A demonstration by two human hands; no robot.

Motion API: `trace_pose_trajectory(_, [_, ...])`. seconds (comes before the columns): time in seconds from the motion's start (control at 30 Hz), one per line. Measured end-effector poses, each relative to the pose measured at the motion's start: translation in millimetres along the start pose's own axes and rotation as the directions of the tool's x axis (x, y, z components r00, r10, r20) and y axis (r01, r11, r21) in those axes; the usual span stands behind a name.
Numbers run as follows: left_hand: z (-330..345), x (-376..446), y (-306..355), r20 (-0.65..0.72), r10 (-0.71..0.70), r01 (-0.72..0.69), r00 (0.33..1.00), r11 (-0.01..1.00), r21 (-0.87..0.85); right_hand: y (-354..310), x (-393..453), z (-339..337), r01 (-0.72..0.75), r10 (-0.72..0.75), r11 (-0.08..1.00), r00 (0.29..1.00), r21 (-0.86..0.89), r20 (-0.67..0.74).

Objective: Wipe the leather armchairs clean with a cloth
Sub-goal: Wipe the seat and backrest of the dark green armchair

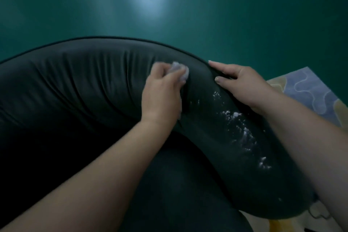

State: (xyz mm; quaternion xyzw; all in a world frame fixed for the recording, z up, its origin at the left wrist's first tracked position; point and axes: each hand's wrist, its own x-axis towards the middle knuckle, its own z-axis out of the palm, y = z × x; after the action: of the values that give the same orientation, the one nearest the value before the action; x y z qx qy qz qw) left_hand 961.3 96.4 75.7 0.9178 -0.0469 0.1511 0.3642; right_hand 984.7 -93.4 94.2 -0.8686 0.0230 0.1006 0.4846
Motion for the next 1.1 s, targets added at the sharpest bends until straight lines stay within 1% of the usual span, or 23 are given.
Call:
trace_pose_trajectory(0.1, [5,-56,7,0.061,0.026,-0.028,0.998,0.999,0.029,1,1,0,-0.015,0.012,0.994,0.999,0.104,0.029])
trace_pose_trajectory(0.13, [2,-65,7,0.088,0.024,-0.026,0.996,0.999,0.023,1,1,0,-0.024,0.019,0.991,0.999,0.129,0.040])
trace_pose_trajectory(0.17, [0,-66,7,0.083,0.011,-0.013,0.997,1.000,0.019,1,1,-1,-0.026,0.019,0.989,0.999,0.143,0.044])
trace_pose_trajectory(0.2, [-3,-57,9,0.035,-0.005,0.004,0.999,1.000,0.017,1,1,-1,-0.019,0.012,0.990,0.999,0.141,0.044])
trace_pose_trajectory(0.27, [-4,-26,14,-0.109,-0.065,0.067,0.992,0.998,0.016,1,1,-1,0.000,-0.005,0.993,0.999,0.118,0.041])
trace_pose_trajectory(0.3, [-4,-9,16,-0.146,-0.104,0.108,0.984,0.994,0.021,1,1,-1,0.004,-0.009,0.993,0.999,0.119,0.038])
trace_pose_trajectory(0.37, [2,10,20,-0.114,-0.140,0.143,0.984,0.989,0.020,4,3,0,0.015,-0.018,0.992,1.000,0.124,0.022])
trace_pose_trajectory(0.4, [8,7,22,-0.090,-0.142,0.145,0.986,0.989,0.021,5,4,1,0.022,-0.024,0.993,1.000,0.113,0.011])
trace_pose_trajectory(0.5, [21,-43,27,-0.047,-0.063,0.068,0.997,0.991,0.115,7,5,1,0.050,-0.050,0.995,0.999,0.088,-0.003])
trace_pose_trajectory(0.57, [18,-72,27,0.018,-0.058,0.058,0.998,0.998,0.038,9,4,1,0.061,-0.061,0.996,0.998,0.071,0.000])
trace_pose_trajectory(0.6, [14,-71,24,0.017,-0.059,0.060,0.998,0.998,-0.018,9,5,1,0.063,-0.063,0.996,0.998,0.062,0.003])
trace_pose_trajectory(0.67, [8,-49,21,-0.042,-0.071,0.069,0.997,0.997,-0.040,9,6,1,0.044,-0.045,0.997,0.999,0.066,0.009])
trace_pose_trajectory(0.73, [5,-17,23,-0.121,-0.140,0.137,0.983,0.990,-0.027,6,5,-1,0.024,-0.025,0.997,1.000,0.074,0.017])
trace_pose_trajectory(0.77, [7,-6,25,-0.130,-0.177,0.174,0.976,0.984,-0.041,6,4,-2,0.020,-0.022,0.997,0.999,0.075,0.025])
trace_pose_trajectory(0.83, [15,-3,30,-0.095,-0.211,0.207,0.973,0.977,-0.050,8,5,-2,0.022,-0.026,0.996,0.999,0.091,0.037])
trace_pose_trajectory(0.9, [22,-29,36,-0.038,-0.218,0.215,0.975,0.975,-0.051,7,5,-2,0.029,-0.034,0.994,0.998,0.107,0.045])
trace_pose_trajectory(0.97, [26,-65,42,-0.004,-0.216,0.215,0.976,0.971,-0.107,7,6,-4,0.021,-0.027,0.993,0.998,0.116,0.053])
trace_pose_trajectory(1.03, [23,-87,47,-0.004,-0.164,0.163,0.987,0.985,-0.063,6,6,-5,0.011,-0.021,0.990,0.997,0.140,0.070])
trace_pose_trajectory(1.07, [23,-84,44,-0.020,-0.167,0.165,0.986,0.984,-0.065,7,7,-6,0.005,-0.020,0.987,0.996,0.164,0.087])
trace_pose_trajectory(1.1, [21,-74,43,-0.051,-0.203,0.198,0.978,0.976,-0.089,7,8,-7,-0.008,-0.013,0.982,0.994,0.189,0.109])
